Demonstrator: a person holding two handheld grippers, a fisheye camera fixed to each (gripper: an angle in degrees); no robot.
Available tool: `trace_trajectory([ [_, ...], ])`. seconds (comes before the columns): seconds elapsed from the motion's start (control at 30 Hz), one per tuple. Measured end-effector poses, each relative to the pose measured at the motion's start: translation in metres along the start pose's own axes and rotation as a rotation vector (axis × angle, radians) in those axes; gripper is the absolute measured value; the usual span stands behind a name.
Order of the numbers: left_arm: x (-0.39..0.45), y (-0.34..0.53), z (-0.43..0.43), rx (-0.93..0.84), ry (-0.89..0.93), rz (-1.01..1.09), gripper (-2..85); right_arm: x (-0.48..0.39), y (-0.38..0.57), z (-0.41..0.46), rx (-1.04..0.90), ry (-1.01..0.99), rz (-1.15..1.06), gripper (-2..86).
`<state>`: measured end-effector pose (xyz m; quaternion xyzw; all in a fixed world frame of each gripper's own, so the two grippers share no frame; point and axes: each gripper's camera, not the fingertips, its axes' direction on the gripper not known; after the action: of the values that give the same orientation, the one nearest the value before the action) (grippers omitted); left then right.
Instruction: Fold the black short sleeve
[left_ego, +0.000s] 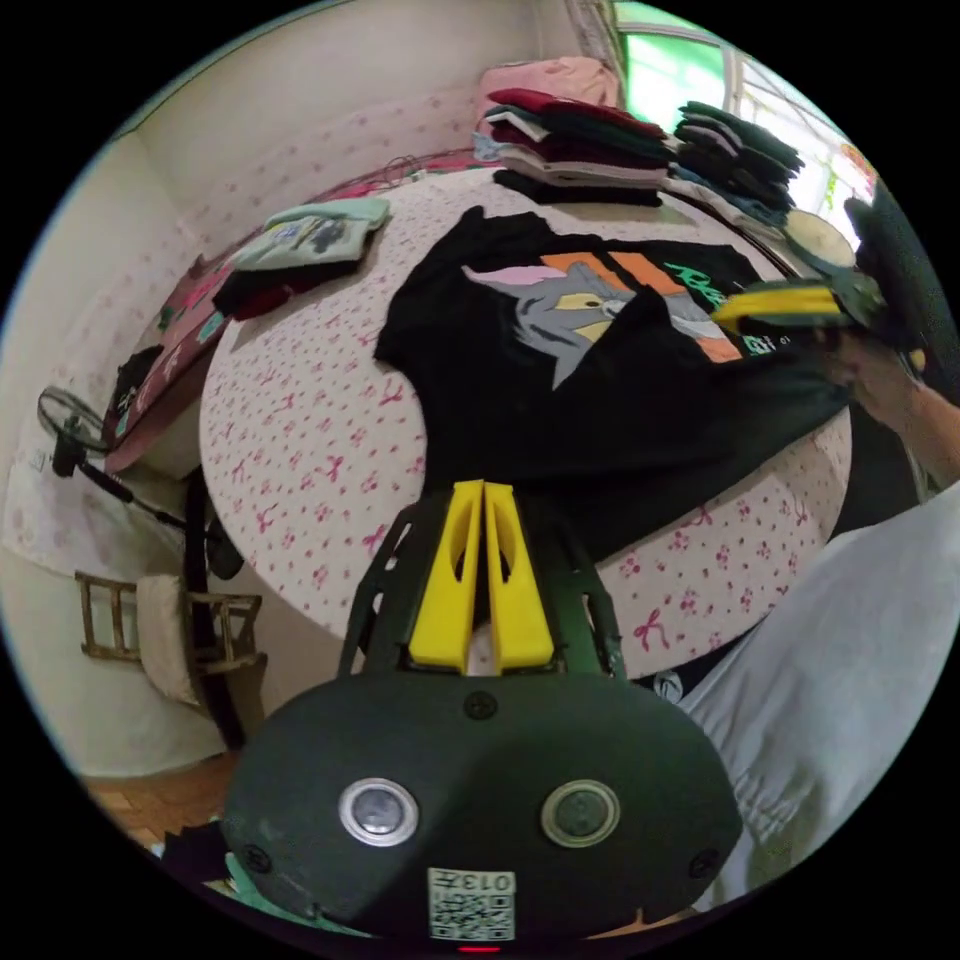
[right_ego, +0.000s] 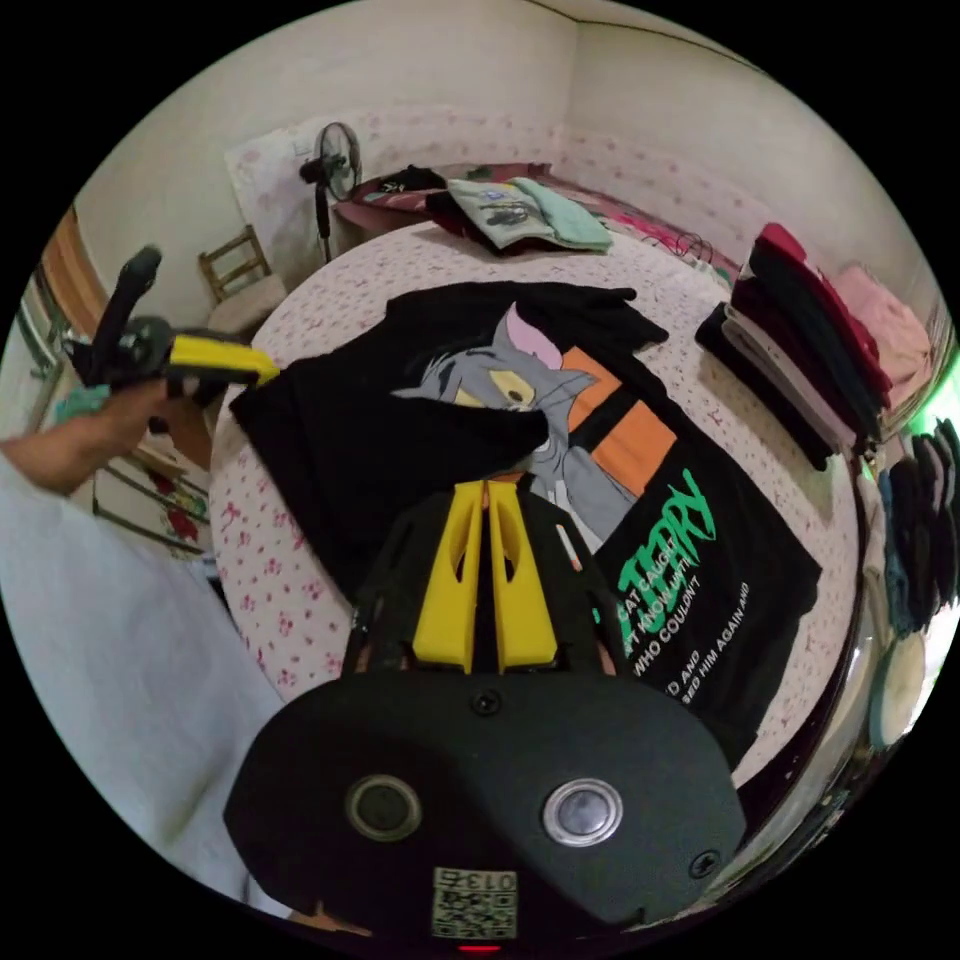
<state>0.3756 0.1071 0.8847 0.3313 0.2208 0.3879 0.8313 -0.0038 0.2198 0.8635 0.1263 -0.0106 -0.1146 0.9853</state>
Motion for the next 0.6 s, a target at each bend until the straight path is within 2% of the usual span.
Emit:
trace_trajectory([
  [0.1, 0.022, -0.01, 0.018, -0.02, -0.02, 0.039, -0.4, 0.002, -0.019, 0.011, -0.001, -0.003, -0.03, 0.0],
  [0.23, 0.028, 0.001, 0.029, -0.028, -0.018, 0.053, -0.3, 0.013, -0.02, 0.032, -0.137, 0.024, -0.064, -0.1],
  [0.33, 0.024, 0.013, 0.028, -0.039, -0.013, 0.017, -0.4, 0.039, -0.004, 0.007, -0.125, 0.046, 0.054, 0.1],
  [0.43, 0.033, 0.022, 0.005, 0.085, -0.025, 0.024, -0.4, 0.049, 0.024, -0.045, 0.028, 0.014, 0.057, 0.2],
  [0.5, 0.062, 0.019, -0.001, 0.116, -0.003, 0.116, -0.3, 0.045, 0.043, -0.068, 0.056, 0.026, 0.032, 0.3],
  [0.6, 0.109, 0.016, 0.011, 0.099, 0.048, 0.248, -0.3, 0.033, 0.075, -0.084, -0.005, 0.067, 0.008, 0.2],
])
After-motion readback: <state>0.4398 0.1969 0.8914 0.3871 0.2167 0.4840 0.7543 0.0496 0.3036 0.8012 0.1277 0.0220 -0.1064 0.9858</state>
